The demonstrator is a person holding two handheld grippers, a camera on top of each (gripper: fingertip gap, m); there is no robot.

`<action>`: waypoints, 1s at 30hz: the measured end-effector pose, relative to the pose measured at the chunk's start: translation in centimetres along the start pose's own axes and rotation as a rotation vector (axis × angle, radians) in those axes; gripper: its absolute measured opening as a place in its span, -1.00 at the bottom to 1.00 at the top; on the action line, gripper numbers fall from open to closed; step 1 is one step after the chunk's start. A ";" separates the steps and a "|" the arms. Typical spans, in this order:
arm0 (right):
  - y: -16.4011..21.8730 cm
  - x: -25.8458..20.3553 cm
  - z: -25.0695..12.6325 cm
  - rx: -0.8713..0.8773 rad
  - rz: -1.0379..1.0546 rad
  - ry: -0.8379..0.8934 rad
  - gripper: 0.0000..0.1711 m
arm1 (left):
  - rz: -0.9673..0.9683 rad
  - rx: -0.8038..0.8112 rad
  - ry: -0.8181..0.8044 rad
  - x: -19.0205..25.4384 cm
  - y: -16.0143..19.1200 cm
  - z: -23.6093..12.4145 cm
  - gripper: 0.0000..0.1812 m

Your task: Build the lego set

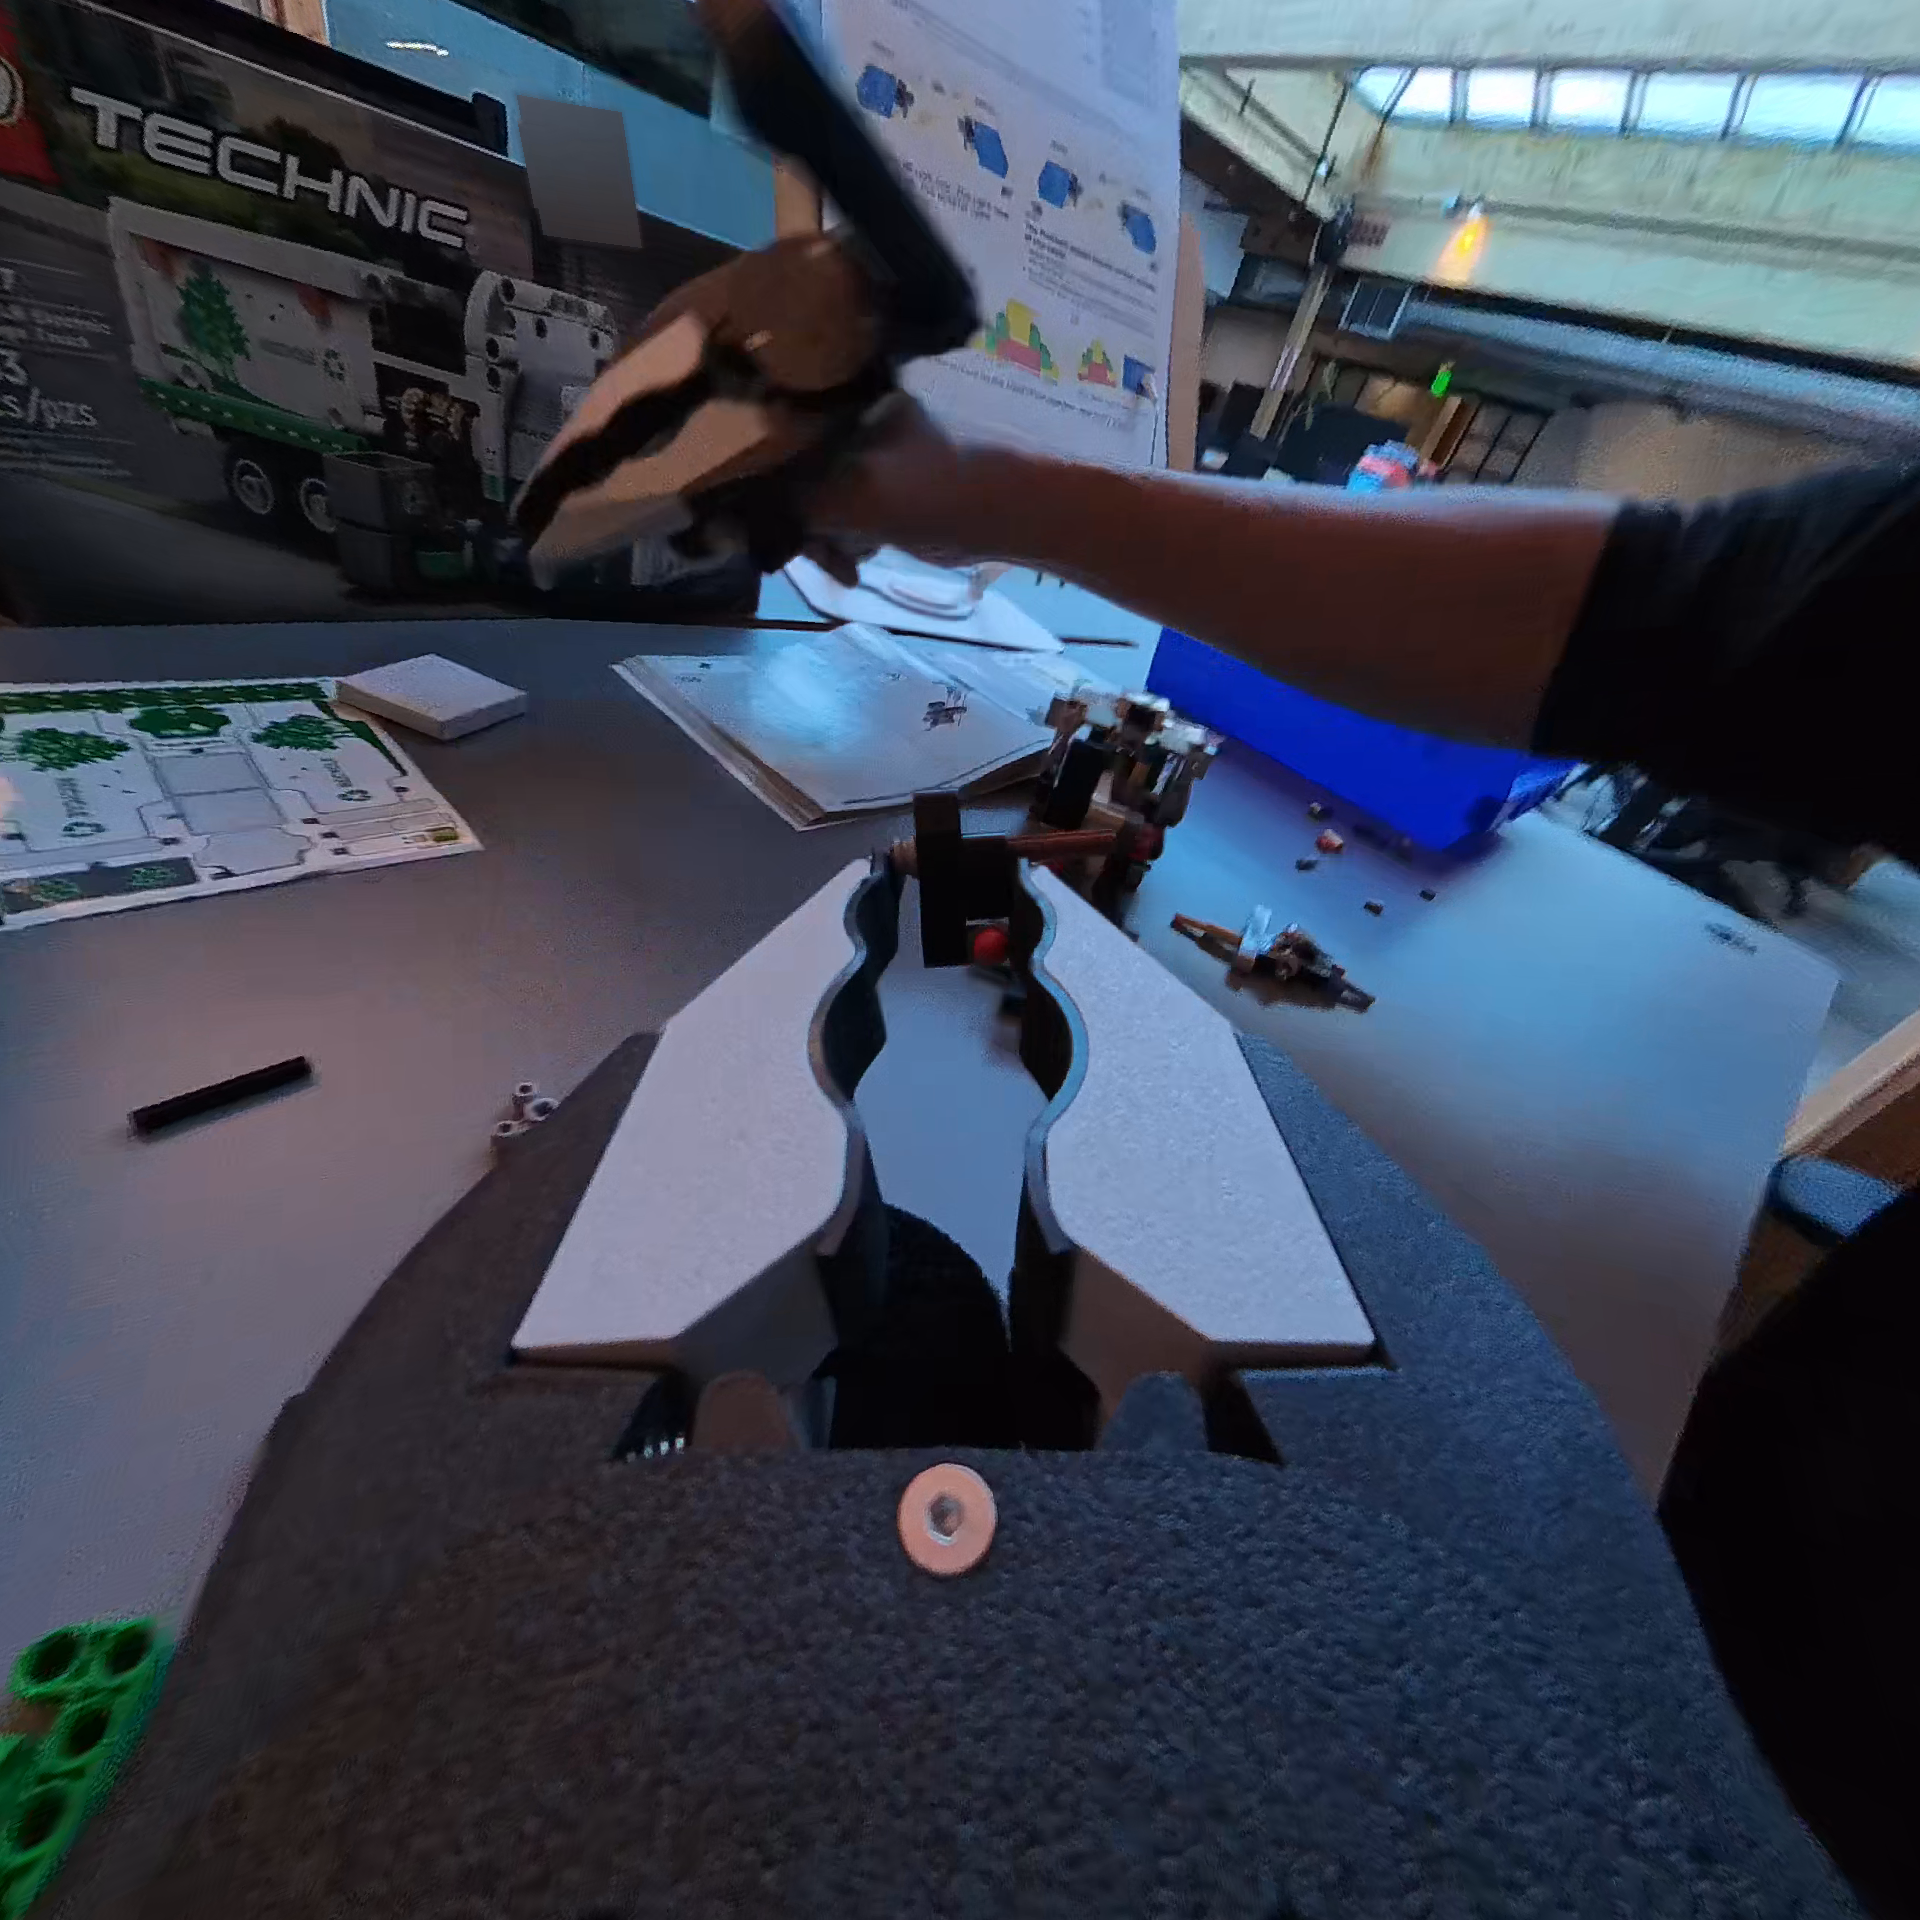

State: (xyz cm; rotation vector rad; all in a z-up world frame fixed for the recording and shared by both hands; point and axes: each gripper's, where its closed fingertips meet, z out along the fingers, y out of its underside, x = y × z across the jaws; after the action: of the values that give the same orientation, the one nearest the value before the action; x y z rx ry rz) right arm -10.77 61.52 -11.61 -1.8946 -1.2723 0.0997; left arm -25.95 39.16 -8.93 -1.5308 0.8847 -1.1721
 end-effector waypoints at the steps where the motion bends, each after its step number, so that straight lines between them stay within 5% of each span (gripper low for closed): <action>1: -2.9 -1.8 -2.6 0.060 -0.135 0.052 -0.81 | -0.037 0.019 0.017 0.1 -0.2 0.1 -0.80; 6: -11.2 -16.2 -13.6 0.237 -0.464 0.255 -0.81 | -0.225 0.096 0.148 2.2 -0.8 1.4 -0.80; 11: -9.8 -26.1 -18.1 0.416 -0.239 0.416 -0.81 | -0.230 0.047 0.264 6.0 0.2 2.8 -0.80; 14: -8.0 -28.7 -18.8 0.527 0.025 0.526 -0.81 | -0.198 0.042 0.340 9.0 0.6 3.2 -0.80; 17: -7.3 -30.0 -19.9 0.600 0.079 0.681 -0.81 | -0.194 0.036 0.404 11.4 0.9 3.6 -0.80; 30: -7.5 -30.8 -20.3 0.593 -0.068 0.753 -0.81 | -0.210 0.012 0.519 13.1 1.2 3.2 -0.80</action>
State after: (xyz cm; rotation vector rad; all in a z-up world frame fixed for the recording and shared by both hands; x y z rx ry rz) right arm -21.42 26.08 -4.47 -1.1897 -0.6773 -0.2327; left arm -19.34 27.48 -6.97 -1.3512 1.0641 -1.7716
